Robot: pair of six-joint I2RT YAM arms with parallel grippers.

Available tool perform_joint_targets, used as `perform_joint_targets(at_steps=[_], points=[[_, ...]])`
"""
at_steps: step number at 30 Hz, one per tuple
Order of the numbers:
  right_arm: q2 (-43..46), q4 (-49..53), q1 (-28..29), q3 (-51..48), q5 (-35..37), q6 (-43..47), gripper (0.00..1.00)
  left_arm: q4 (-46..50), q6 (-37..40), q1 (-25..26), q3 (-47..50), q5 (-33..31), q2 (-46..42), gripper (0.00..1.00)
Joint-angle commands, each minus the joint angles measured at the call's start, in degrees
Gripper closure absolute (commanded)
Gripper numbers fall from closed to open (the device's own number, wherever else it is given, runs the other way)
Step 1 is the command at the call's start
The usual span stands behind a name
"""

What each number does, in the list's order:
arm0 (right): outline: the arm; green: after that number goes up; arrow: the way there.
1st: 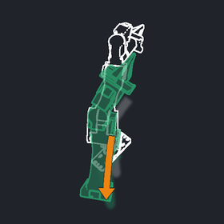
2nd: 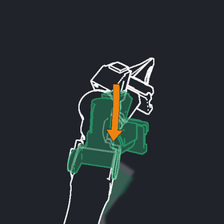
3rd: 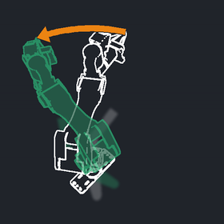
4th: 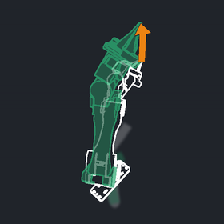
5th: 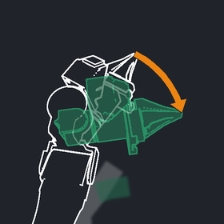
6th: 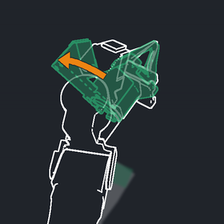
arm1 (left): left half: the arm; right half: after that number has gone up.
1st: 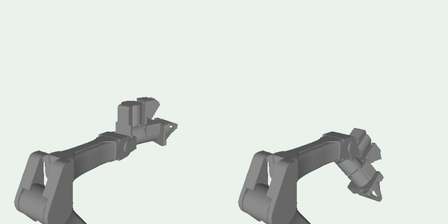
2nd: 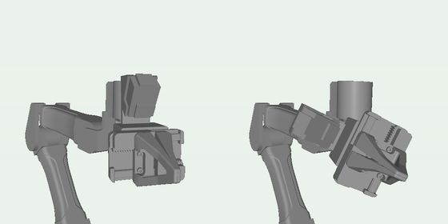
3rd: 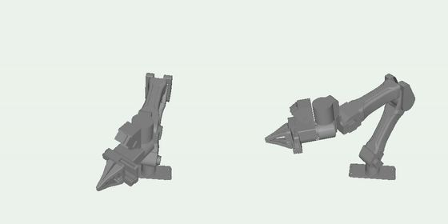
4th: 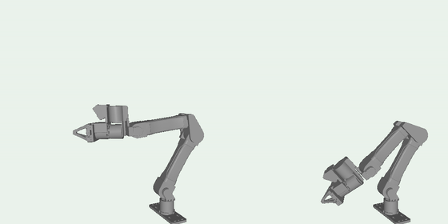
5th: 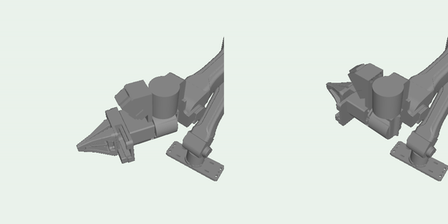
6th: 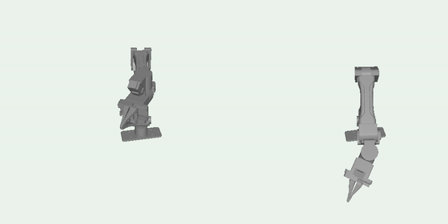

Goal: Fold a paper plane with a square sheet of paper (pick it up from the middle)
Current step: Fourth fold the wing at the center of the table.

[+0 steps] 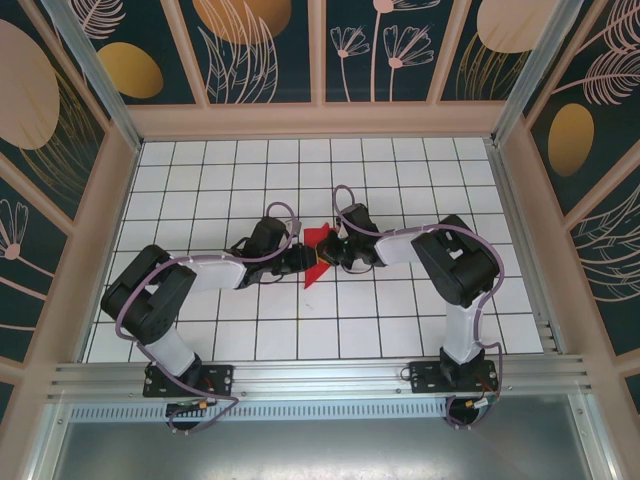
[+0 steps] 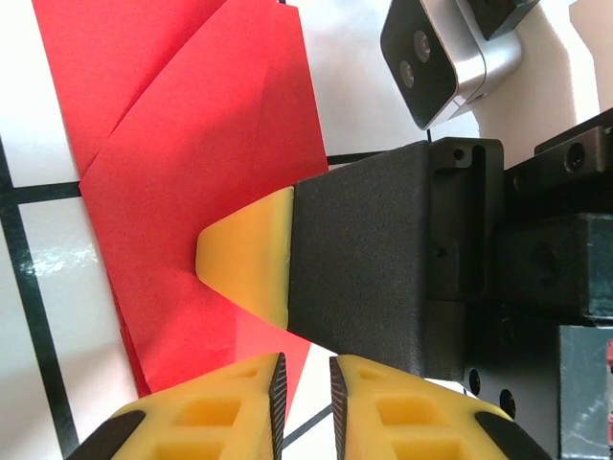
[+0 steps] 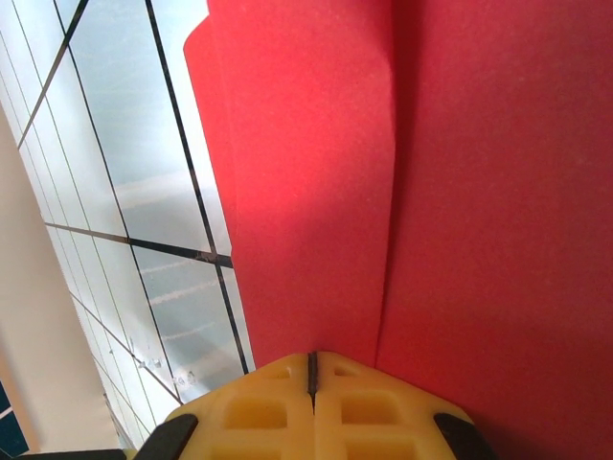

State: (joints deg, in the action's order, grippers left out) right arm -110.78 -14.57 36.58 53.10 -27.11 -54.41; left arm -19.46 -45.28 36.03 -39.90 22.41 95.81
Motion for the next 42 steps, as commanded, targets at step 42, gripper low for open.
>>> perform_joint_targets(at_steps=[42], points=[[-5.51,9.78,-0.15,0.34,6.1,0.98,1.0,4.81,1.73,3.21,6.08,-2.81,0.0,0.94]])
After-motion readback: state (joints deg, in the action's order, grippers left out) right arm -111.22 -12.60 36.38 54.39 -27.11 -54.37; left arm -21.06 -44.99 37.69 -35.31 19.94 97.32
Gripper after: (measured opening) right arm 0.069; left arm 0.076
